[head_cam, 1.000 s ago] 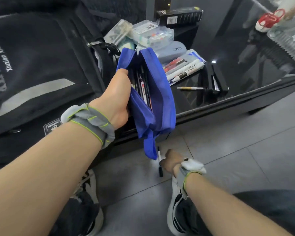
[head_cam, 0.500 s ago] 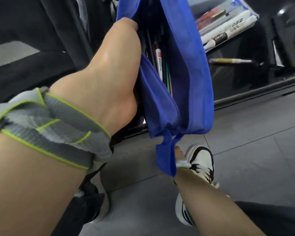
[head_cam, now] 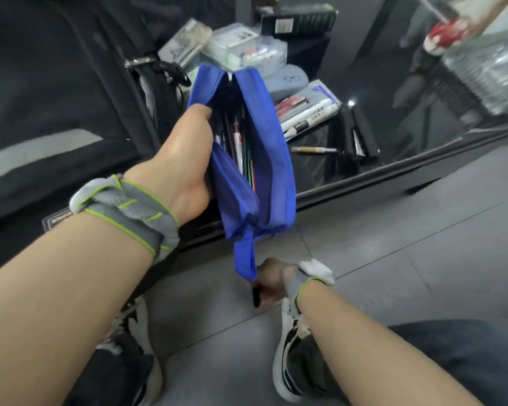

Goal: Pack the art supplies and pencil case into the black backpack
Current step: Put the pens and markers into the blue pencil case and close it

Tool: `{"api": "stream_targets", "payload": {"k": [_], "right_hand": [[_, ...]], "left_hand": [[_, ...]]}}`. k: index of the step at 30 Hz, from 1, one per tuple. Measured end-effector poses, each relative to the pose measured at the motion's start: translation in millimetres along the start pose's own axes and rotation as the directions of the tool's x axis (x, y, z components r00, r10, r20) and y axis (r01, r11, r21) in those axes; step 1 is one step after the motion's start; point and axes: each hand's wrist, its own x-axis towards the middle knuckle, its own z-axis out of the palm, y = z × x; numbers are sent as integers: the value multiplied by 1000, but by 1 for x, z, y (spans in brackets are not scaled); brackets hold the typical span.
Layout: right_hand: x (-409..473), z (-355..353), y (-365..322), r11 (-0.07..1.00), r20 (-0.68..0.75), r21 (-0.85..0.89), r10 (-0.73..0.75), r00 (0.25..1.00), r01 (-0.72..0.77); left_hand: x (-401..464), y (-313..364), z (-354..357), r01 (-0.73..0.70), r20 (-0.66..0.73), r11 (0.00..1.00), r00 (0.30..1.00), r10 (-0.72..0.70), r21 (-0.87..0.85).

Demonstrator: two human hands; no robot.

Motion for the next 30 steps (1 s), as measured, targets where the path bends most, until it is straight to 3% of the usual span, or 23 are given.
{"api": "stream_targets", "payload": {"k": [4, 8, 11, 13, 16, 18, 20, 22, 24, 25, 26, 28, 30], "right_hand": [[-89, -37, -33, 962, 43, -271, -17, 999, 28], [-192, -76, -57, 791, -40, -593, -211, 977, 147], [-249, -96, -67, 849, -76, -459, -332, 940, 262], [-273, -98, -78, 850, -113, -262, -498, 860, 458], [-283, -84, -107, 695, -229, 51, -691, 686, 717], [-273, -66, -128, 623, -262, 70, -742, 617, 779], [-251, -47, -140, 604, -308, -172, -783, 540, 778], [-230, -37, -144, 481, -350, -540, -874, 336, 690], [-218, -42, -143, 403, -413, -668, -900, 139, 626], [-215, -49, -142, 411, -458, -649, -883, 102, 640], [-213, -58, -142, 438, -504, -585, -856, 118, 682], [-211, -63, -142, 482, -523, -432, -822, 224, 762], [-208, -55, -142, 441, -465, -513, -864, 194, 736]], "left_hand": [[-25, 14, -7, -29, 18, 1000, 999, 29, -9], [-43, 23, -18, -37, -29, 999, 999, 36, -4], [-48, 24, -23, -21, -49, 1000, 999, 21, 1], [-51, 24, -25, -20, -66, 1000, 998, 22, 19], [-50, 23, -25, -3, -90, 999, 996, 7, 37], [-48, 23, -24, 18, -56, 999, 998, -17, 27], [-43, 24, -21, 28, -41, 999, 999, -27, 21], [-39, 24, -20, 19, -23, 1000, 1000, -19, 17], [-35, 25, -19, 6, -25, 1000, 1000, -6, 20], [-34, 27, -20, -2, -33, 1000, 999, 2, 26], [-33, 29, -19, 0, -44, 1000, 999, 1, 30], [-29, 30, -20, 12, -56, 999, 998, -10, 33], [-28, 30, -15, 11, -44, 999, 999, -9, 41]]}}
